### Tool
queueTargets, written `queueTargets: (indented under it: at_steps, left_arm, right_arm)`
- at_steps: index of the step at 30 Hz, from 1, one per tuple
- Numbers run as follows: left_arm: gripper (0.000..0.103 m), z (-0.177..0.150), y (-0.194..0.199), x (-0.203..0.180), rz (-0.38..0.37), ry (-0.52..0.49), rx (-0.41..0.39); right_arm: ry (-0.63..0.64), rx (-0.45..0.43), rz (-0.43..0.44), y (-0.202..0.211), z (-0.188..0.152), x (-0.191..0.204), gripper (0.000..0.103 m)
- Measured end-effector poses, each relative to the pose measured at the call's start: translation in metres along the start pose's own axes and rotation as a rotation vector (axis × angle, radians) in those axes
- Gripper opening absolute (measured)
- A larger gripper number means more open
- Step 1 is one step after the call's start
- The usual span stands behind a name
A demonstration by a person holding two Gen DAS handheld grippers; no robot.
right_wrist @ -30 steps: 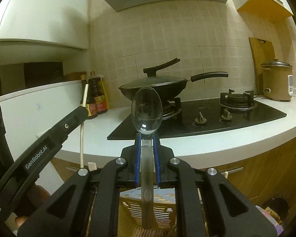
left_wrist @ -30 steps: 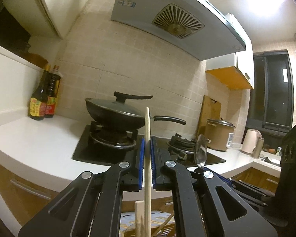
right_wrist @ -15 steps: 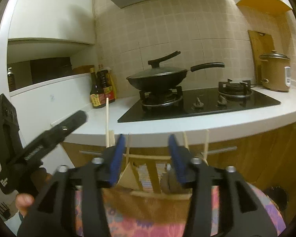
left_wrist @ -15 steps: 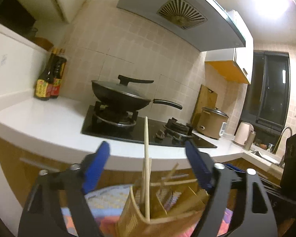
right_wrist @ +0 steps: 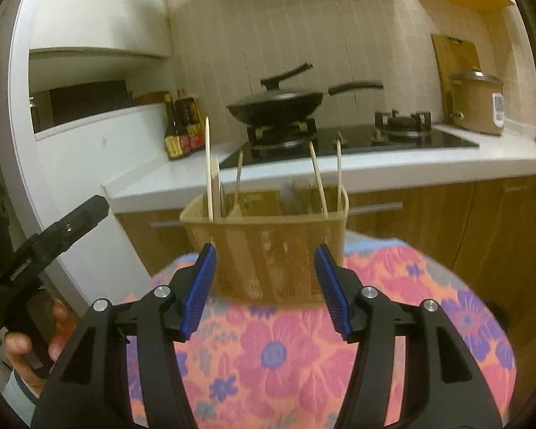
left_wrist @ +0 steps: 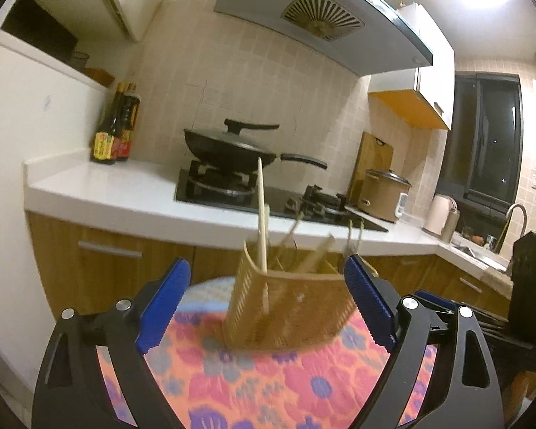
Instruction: Organize utensils
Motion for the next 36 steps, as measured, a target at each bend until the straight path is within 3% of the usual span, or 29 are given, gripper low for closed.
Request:
queueTargets:
  at_steps: [5,10,14,25,29,36]
  left_arm:
    - [0.086,-0.031,0.009,-0.010,-0.003,0.021,0.060]
    - [0.086,-0.066,0.005,-0.016,0.022,0.050,0.114]
    - [0.087,-0.081,0.005,-0.027,0.116,0.013,0.085]
    - [0.093,-0.088,0.013,-0.052,0.288,-0.178,0.002]
    - [0.094,-0.089,0.014,-0.045,0.307,-0.165,0.013]
    - [0.095,-0.088,0.013,-0.040,0.314,-0.146,0.032]
  right_arm:
    - [0.023,0.025,-0.048,0.009,-0.028,-0.004,0.060]
    - [0.043,0.047,-0.086,0.010,-0.057,-0.008,0.061]
    - [0.069,-0.002,-0.176,0.014,-0.077,-0.015,0.061]
    - [0.087,-0.009,-0.189,0.011,-0.088,-0.016,0.066]
    - [0.098,-0.003,-0.201,0.009,-0.090,-0.014,0.072]
    - [0.073,0.019,-0.211,0.004,-0.092,-0.020,0.072]
Point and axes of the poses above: each gripper's, at about its wrist camera, not at the fingertips, and y roughly against the way its jaws point, x to its left, z to its top, the point moved 6 cm from there along -y, roughly the way its jaws point, and after that the axes turned 8 degrees about -z, right-handed, at the moved point
